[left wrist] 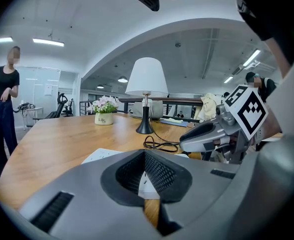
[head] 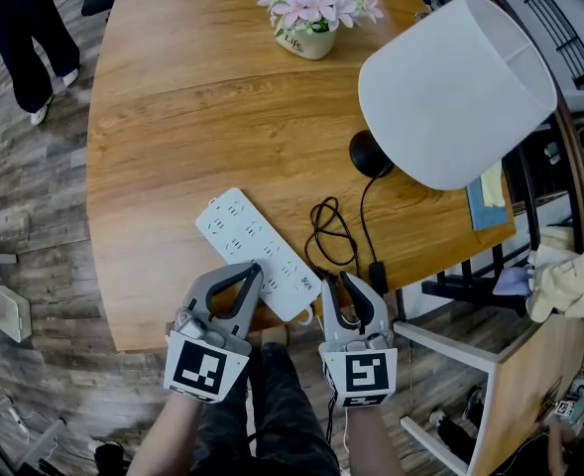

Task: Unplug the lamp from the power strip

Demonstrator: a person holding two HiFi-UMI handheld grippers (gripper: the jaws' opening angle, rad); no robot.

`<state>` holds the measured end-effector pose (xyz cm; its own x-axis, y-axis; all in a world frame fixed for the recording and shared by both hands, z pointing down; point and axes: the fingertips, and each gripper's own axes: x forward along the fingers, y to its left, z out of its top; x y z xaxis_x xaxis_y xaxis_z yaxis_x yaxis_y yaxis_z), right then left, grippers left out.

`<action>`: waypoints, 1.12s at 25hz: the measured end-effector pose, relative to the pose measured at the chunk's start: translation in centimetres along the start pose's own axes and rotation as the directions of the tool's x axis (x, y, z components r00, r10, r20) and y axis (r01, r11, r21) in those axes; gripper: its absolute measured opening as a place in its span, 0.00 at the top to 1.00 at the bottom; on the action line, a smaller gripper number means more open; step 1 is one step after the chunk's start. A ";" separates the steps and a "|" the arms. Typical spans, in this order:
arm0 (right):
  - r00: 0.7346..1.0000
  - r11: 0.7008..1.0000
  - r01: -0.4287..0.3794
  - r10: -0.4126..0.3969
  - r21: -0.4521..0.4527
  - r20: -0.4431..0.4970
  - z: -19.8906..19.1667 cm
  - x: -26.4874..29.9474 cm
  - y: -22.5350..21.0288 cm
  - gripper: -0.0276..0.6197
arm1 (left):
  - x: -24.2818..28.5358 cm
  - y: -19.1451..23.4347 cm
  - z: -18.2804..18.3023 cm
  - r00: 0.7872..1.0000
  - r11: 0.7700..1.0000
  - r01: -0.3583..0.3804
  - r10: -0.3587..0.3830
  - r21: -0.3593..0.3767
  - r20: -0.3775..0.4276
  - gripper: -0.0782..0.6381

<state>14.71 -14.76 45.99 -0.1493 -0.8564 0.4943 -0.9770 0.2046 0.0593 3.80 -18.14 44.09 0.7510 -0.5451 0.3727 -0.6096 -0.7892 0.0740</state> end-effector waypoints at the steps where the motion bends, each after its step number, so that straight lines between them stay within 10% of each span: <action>1: 1.000 1.000 -0.001 0.001 0.002 0.003 0.1 -0.1 0.1 0.82 | -0.1 0.0 0.0 1.000 1.000 -0.002 0.002 -0.001 0.002 0.90; 28: 0.969 0.993 -0.102 0.086 0.058 0.234 8.1 -3.6 1.9 0.95 | -4.1 2.2 5.9 0.973 0.987 -0.098 0.123 -0.128 0.198 0.90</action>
<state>12.20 -15.11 37.30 -0.2644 -0.9225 0.2813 -0.9638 0.2635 -0.0417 0.84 -19.33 37.23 0.7058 -0.6829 0.1885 -0.7080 -0.6890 0.1549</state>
